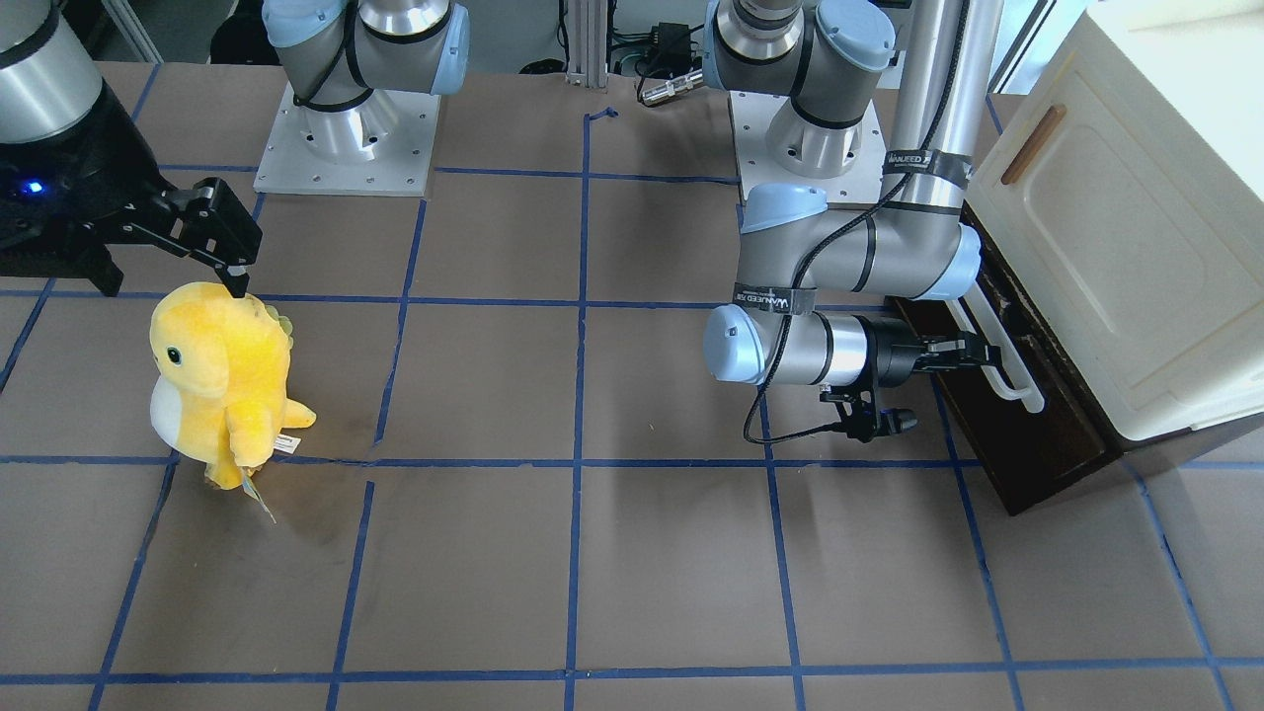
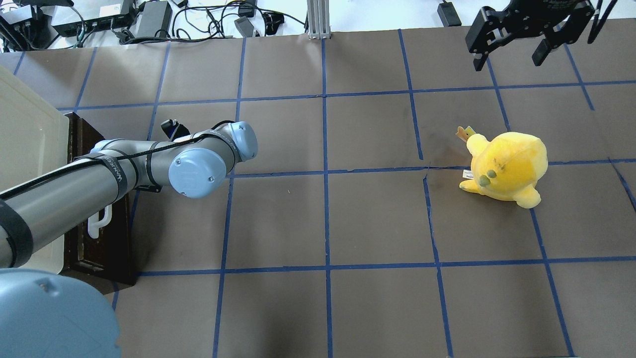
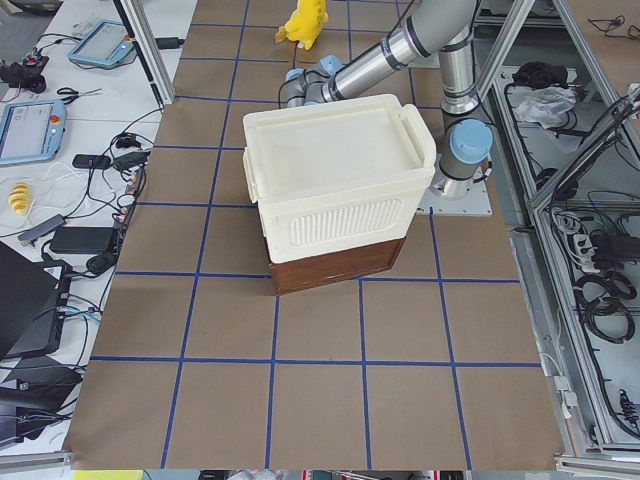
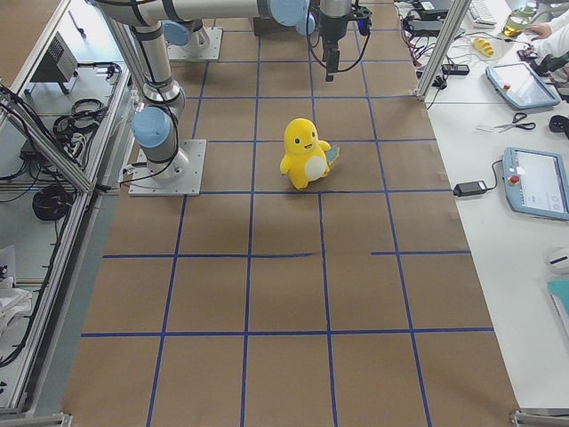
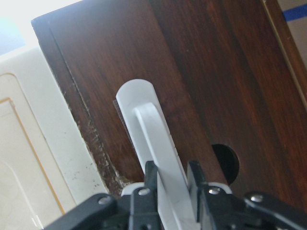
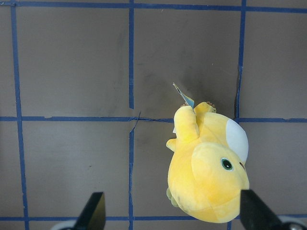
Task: Pull drawer sideways
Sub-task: 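Pull the drawer handle outward with the left gripper, sliding the drawer open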
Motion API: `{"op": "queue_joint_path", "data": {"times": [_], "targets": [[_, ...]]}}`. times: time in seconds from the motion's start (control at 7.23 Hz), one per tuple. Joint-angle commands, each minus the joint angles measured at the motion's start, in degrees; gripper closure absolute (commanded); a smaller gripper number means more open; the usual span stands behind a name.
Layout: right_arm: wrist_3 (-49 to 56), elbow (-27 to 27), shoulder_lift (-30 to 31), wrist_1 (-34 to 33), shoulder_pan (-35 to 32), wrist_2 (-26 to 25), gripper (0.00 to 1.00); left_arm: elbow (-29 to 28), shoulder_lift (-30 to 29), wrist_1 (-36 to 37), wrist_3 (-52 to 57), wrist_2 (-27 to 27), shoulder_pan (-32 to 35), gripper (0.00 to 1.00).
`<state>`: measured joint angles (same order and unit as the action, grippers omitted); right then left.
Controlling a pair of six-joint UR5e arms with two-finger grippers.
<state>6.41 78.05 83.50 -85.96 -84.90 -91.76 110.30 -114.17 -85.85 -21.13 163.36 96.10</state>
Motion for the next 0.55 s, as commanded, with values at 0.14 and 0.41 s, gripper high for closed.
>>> {"op": "queue_joint_path", "data": {"times": [0.14, 0.41], "targets": [[0.00, 0.00, 0.00, 0.00, 0.00, 0.00, 0.00, -1.14, -0.09, -0.37, 0.21, -0.15, 1.63, 1.00], [0.00, 0.00, 0.00, 0.00, 0.00, 0.00, 0.00, -1.32, -0.18, -0.37, 0.30, -0.15, 1.90, 1.00]]}}
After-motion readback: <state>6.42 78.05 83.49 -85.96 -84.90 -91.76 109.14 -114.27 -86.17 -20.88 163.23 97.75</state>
